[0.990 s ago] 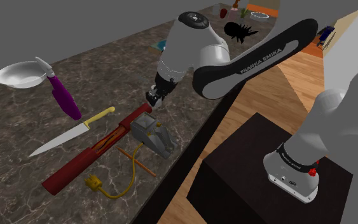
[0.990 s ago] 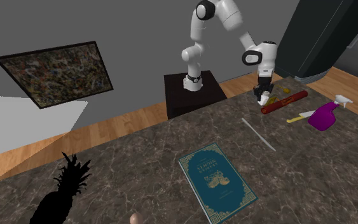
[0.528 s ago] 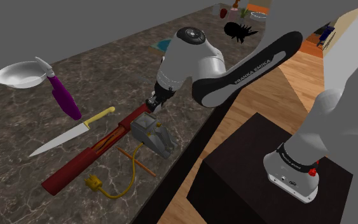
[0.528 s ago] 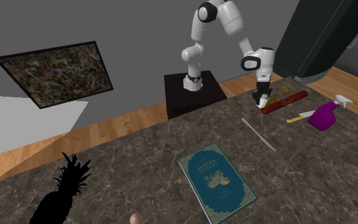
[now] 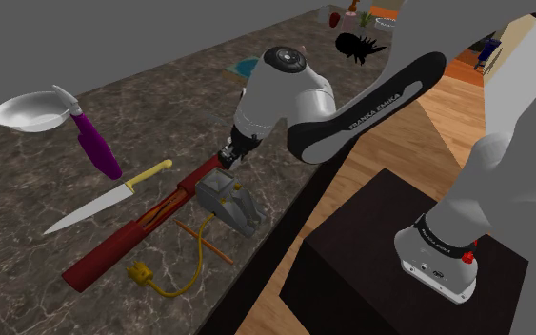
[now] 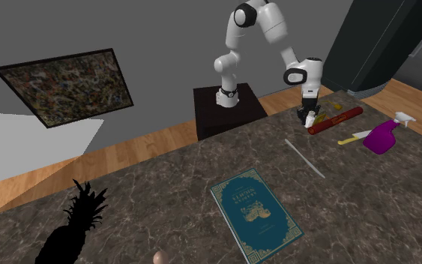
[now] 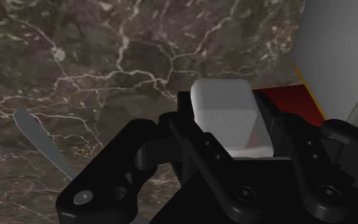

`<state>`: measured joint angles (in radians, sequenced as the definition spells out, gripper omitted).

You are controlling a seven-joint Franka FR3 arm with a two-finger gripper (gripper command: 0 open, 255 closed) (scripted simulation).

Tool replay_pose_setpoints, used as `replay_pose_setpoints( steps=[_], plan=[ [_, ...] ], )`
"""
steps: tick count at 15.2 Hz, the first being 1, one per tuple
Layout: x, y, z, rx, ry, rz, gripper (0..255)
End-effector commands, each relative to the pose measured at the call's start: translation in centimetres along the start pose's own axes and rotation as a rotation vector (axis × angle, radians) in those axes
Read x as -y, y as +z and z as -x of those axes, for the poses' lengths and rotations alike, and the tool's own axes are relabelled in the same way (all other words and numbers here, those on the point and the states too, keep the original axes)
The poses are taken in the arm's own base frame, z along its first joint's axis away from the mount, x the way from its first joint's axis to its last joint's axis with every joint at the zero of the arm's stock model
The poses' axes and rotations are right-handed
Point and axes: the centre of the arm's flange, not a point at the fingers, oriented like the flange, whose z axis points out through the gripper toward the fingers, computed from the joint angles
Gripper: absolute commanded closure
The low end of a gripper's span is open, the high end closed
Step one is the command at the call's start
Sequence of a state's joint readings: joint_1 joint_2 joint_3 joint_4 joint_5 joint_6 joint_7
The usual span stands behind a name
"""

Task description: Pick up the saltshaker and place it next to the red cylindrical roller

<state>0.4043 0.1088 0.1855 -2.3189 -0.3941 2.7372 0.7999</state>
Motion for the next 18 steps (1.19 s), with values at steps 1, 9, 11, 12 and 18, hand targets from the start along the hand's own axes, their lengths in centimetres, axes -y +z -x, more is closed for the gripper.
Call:
replay_pose_setpoints(
  steps=[1, 9, 11, 12, 18],
  plan=[
    [-0.1, 0.5, 0.4, 0.013, -0.001, 0.006, 255],
    [-0.1, -2.1, 0.4, 0.013, -0.001, 0.006, 0],
    [-0.1, -4.5, 0.4, 0.013, -0.001, 0.006, 0],
    [-0.1, -4.5, 0.4, 0.013, -0.001, 0.006, 0],
    [-0.1, -4.5, 0.4, 0.013, -0.001, 0.006, 0]
  ],
)
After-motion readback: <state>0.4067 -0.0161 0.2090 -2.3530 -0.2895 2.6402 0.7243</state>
